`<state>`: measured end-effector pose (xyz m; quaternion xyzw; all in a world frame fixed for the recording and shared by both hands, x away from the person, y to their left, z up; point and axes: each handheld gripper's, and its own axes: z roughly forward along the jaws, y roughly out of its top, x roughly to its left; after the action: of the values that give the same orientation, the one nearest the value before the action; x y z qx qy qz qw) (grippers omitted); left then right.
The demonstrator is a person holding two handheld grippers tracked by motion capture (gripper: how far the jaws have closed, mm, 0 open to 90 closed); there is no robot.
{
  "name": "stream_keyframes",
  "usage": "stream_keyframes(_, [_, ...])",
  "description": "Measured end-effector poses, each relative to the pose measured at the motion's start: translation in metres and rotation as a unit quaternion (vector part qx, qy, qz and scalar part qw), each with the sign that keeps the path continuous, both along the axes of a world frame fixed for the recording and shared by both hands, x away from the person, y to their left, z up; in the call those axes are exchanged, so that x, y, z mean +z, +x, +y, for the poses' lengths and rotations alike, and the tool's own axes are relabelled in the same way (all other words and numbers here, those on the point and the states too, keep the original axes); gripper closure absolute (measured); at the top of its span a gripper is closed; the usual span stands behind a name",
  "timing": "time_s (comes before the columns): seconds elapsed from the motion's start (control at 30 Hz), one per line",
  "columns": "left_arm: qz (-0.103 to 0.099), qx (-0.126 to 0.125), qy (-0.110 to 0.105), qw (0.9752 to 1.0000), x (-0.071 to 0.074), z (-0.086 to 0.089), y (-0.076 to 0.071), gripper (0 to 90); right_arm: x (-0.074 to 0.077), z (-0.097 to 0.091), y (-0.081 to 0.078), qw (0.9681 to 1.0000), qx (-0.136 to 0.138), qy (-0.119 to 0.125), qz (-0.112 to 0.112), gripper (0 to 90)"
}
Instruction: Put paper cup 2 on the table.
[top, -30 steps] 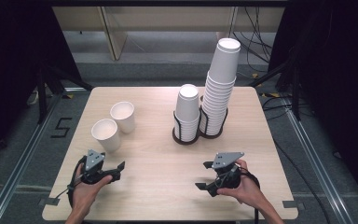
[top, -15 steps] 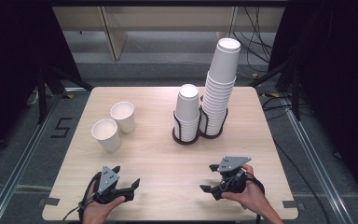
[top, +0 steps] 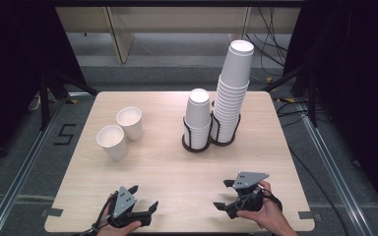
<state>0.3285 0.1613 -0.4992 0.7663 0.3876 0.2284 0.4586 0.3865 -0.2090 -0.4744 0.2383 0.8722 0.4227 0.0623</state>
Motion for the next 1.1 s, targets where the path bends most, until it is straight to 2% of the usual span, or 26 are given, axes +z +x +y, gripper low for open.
stream_keyframes(0.03, [-0.003, 0.000, -0.001, 1.0000, 0.000, -0.002, -0.002, 14.7, 0.000, -0.001, -0.001, 1.0000, 0.001, 0.001, -0.005, 17.4])
stream_keyframes(0.1, [-0.008, -0.007, 0.006, 0.9999, 0.001, -0.005, -0.004, 14.7, -0.002, -0.001, -0.004, 1.0000, 0.000, 0.001, 0.003, 17.2])
stream_keyframes(0.23, [-0.007, -0.015, 0.008, 0.9998, 0.002, -0.008, -0.009, 14.7, -0.005, -0.001, -0.010, 0.9999, -0.001, 0.001, 0.010, 17.1])
stream_keyframes(0.3, [-0.007, -0.019, 0.004, 0.9998, 0.002, -0.010, -0.010, 14.7, -0.006, -0.002, -0.011, 1.0000, 0.002, -0.005, 0.003, 17.0])
stream_keyframes(0.37, [-0.006, -0.024, 0.003, 0.9997, 0.003, -0.012, -0.012, 14.7, -0.007, -0.002, -0.013, 0.9999, 0.001, -0.002, 0.014, 17.0])
stream_keyframes(0.4, [-0.006, -0.025, 0.004, 0.9997, 0.003, -0.013, -0.012, 14.7, -0.007, -0.003, -0.014, 1.0000, 0.001, -0.004, 0.005, 16.9])
stream_keyframes(0.43, [-0.003, -0.027, 0.004, 0.9996, 0.003, -0.013, -0.013, 14.7, -0.007, -0.003, -0.015, 0.9999, 0.000, -0.003, 0.010, 16.8])
stream_keyframes(0.5, [0.002, -0.030, -0.013, 0.9995, 0.003, -0.016, -0.015, 14.7, -0.008, -0.003, -0.017, 0.9999, 0.000, -0.002, 0.011, 16.5])
stream_keyframes(0.63, [-0.004, -0.042, -0.006, 0.9991, 0.003, -0.018, -0.017, 14.7, -0.010, -0.003, -0.022, 0.9998, -0.004, -0.002, 0.017, 16.4])
stream_keyframes(0.73, [-0.004, -0.038, -0.016, 0.9991, 0.003, -0.019, -0.018, 14.7, -0.011, -0.003, -0.024, 0.9999, -0.004, -0.004, 0.016, 16.2])
stream_keyframes(0.8, [-0.002, -0.040, -0.008, 0.9992, 0.003, -0.019, -0.018, 14.7, -0.011, -0.003, -0.026, 0.9999, 0.002, -0.006, 0.015, 16.0])
stream_keyframes(0.87, [-0.003, -0.038, -0.013, 0.9992, 0.003, -0.020, -0.019, 14.7, -0.011, -0.003, -0.028, 0.9998, 0.000, -0.008, 0.016, 16.0])
stream_keyframes(0.97, [-0.002, -0.042, -0.008, 0.9991, 0.003, -0.021, -0.019, 14.7, -0.012, -0.002, -0.030, 0.9997, -0.002, -0.014, 0.020, 16.0])
stream_keyframes(1.03, [-0.003, -0.044, 0.007, 0.9990, 0.003, -0.019, -0.018, 14.7, -0.013, -0.002, -0.030, 0.9997, -0.003, -0.014, 0.021, 16.0])
stream_keyframes(1.1, [-0.005, -0.039, -0.014, 0.9991, 0.002, -0.021, -0.019, 14.7, -0.014, -0.001, -0.029, 0.9997, -0.001, -0.015, 0.018, 16.0])
